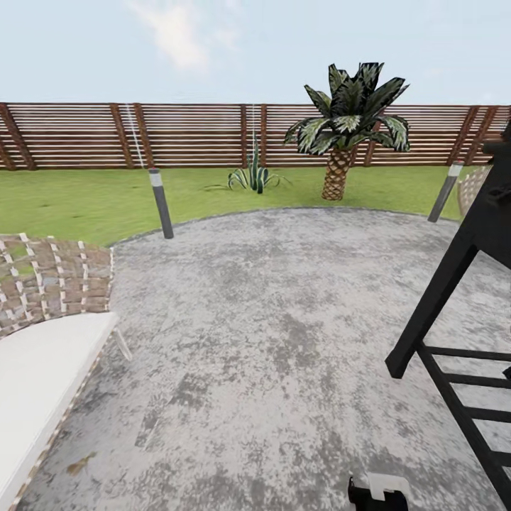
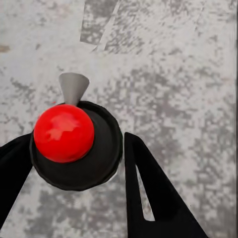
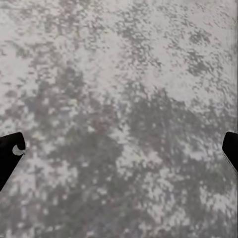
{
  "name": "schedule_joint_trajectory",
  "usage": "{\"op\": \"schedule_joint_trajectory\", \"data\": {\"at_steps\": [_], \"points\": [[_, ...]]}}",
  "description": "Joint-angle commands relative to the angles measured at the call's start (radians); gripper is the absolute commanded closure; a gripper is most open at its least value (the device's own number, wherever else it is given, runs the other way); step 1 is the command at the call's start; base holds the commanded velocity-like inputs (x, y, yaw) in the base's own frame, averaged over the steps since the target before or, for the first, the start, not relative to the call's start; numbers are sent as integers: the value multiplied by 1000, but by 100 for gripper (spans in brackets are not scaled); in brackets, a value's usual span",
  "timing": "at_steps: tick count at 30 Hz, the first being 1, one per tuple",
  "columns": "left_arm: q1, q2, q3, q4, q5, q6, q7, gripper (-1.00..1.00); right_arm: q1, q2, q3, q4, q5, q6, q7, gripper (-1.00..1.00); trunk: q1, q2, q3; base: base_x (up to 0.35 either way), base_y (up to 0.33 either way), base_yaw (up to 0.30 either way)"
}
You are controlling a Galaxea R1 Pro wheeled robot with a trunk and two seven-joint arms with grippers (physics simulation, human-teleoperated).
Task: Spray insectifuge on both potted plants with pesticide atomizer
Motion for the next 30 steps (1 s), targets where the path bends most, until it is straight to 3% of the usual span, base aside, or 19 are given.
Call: {"op": "schedule_joint_trajectory", "data": {"at_steps": [1, 30], "points": [[0, 0, 4, 1, 5, -3, -4, 100, -1, 0, -7, 2, 11, -2, -5, -100, 0, 0, 0, 336, 0, -41], [-1, 0, 4, 2, 5, -3, -4, 100, 0, 0, -5, 2, 17, -3, -3, -100, 0, 0, 9, 337, 0, 16]]}}
